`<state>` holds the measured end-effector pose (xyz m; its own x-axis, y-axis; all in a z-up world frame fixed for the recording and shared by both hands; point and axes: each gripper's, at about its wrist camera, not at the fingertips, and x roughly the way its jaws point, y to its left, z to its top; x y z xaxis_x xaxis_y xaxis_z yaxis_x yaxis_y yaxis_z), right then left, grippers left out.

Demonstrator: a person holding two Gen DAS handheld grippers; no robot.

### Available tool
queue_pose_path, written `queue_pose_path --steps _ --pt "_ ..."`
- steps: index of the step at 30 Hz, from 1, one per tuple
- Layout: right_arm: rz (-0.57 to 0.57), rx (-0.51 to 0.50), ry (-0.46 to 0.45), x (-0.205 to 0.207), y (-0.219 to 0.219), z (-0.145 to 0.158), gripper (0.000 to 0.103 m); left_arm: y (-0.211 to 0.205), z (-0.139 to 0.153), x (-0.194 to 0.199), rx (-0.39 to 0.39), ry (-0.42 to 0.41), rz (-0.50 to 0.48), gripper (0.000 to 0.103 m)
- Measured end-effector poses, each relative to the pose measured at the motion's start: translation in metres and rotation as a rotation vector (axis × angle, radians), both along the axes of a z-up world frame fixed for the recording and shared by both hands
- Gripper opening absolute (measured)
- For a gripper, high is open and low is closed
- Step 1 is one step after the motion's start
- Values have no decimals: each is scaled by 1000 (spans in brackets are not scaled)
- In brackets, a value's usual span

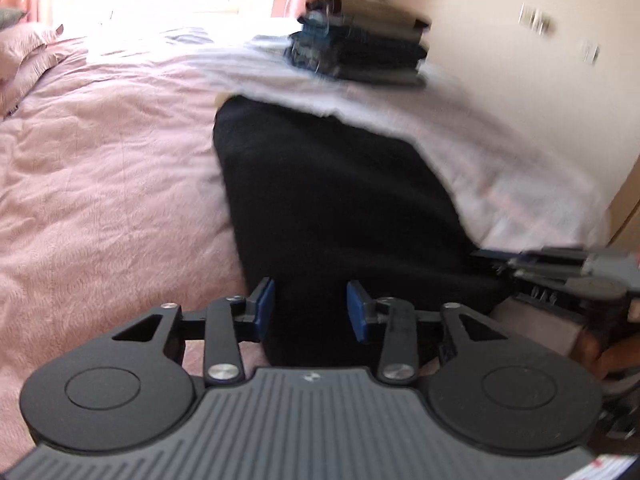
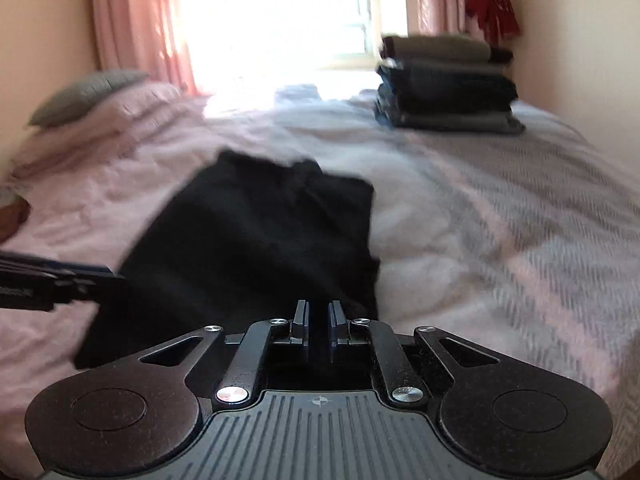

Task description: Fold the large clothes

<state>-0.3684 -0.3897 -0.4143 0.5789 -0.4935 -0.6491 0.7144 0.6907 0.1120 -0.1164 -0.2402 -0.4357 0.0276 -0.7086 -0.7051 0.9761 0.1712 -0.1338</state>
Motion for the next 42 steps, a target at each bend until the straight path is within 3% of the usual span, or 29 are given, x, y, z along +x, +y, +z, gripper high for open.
queue_pose_path --steps 3,5,6,7,9,11,14,20,22,24,29,31,33,34,42 --pt "-71 128 -93 -18 -8 12 4 5 1 0 4 0 8 35" --pt "-135 214 -184 -37 -5 29 12 15 9 7 -9 41 20 33" --pt "-156 270 -260 -49 -3 35 33 20 12 12 -16 61 29 32" --pt "-174 339 -348 -62 -2 39 60 26 15 16 -20 77 36 32" --pt "-237 502 -505 -79 1 36 71 36 17 24 -20 97 53 32" --pt "-310 657 -601 -85 0 17 71 44 16 30 -18 117 68 32" --pt "-425 804 -681 -82 -4 -15 71 51 14 37 -8 135 90 32" --pt "-530 770 -738 -70 -16 -27 70 60 12 48 -12 148 118 32" --pt "-546 755 -746 -67 -16 -23 57 61 10 52 -8 151 130 32" --pt "-549 744 -787 -69 -11 -21 56 63 10 55 -11 156 137 32" --pt "-536 713 -743 -61 -14 -30 54 59 5 56 4 161 134 32" --pt "-522 667 -721 -53 -17 -31 48 59 5 56 1 169 138 32" --pt "-505 613 -700 -52 -19 -27 20 60 5 56 -2 180 138 32" --pt "-488 592 -683 -54 -18 -25 12 60 6 56 -2 180 139 32" --pt "-243 492 -461 -42 -36 21 8 49 15 62 -8 171 149 32"
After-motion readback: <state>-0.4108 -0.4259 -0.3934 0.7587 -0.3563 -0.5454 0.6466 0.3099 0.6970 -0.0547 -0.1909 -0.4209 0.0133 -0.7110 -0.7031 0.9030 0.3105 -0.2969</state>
